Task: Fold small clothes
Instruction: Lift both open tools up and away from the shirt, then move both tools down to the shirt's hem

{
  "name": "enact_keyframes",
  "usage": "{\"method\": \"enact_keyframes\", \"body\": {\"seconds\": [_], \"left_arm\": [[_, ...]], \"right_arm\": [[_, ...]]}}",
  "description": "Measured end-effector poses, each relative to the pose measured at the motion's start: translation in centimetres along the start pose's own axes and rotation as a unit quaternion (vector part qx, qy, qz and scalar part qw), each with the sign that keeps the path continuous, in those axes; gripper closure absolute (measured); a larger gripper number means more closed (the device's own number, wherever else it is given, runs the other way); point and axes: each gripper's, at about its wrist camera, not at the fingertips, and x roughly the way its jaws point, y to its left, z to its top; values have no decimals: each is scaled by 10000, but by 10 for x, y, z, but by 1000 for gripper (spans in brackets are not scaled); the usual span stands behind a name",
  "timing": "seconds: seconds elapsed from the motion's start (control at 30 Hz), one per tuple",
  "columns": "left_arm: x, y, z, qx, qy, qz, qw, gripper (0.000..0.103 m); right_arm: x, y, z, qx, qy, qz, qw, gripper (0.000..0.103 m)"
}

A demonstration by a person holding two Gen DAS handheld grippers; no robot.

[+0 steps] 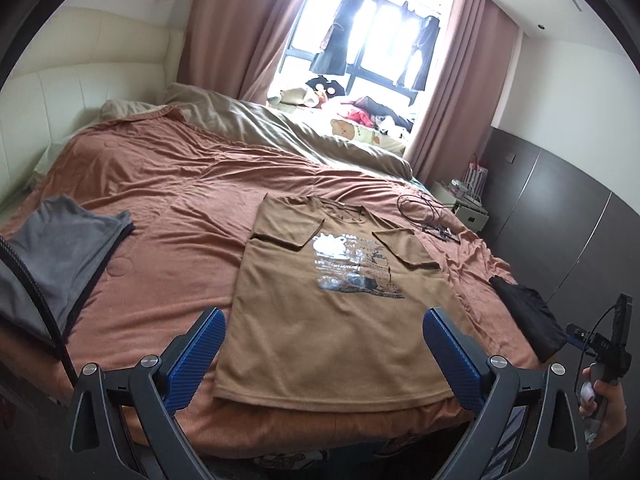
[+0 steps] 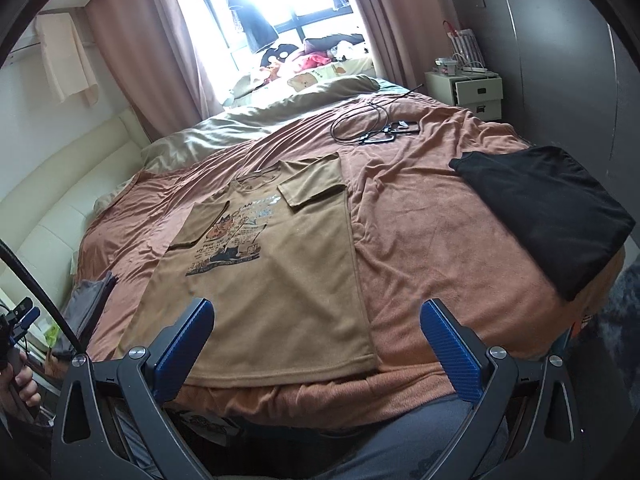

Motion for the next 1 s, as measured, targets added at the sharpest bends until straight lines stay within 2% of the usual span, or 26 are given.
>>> {"method": "enact_keyframes", "body": {"seconds": [0.07,0.3,0.47,0.57,0.67,0.73,0.87,1.0], "left_arm": [[-8,9,-11,-150,19,-106,9998,3],[-29,42,-38,-587,-28,-109,9982,4],[-23,61,-56,-749,111,-29,9971,8],[-11,74,-67,-902,274,67,9955,18],[4,87,-77,-1106,477,45,9927,28],[13,94,-84,-1207,557,50,9911,31],[35,107,-95,-1470,798,40,9859,41],[59,117,-98,-1790,1000,-20,9788,48]], "right_arm": [[-6,-3,-7,106,49,59,9999,0],[-11,-13,-25,223,231,150,9994,5],[4,-23,-38,386,442,249,9980,18],[16,-27,-46,594,544,249,9964,30],[30,-33,-53,837,591,356,9941,31],[41,-38,-56,995,634,430,9921,31],[65,-46,-65,1281,799,649,9864,41],[89,-54,-63,1480,940,772,9815,42]]}}
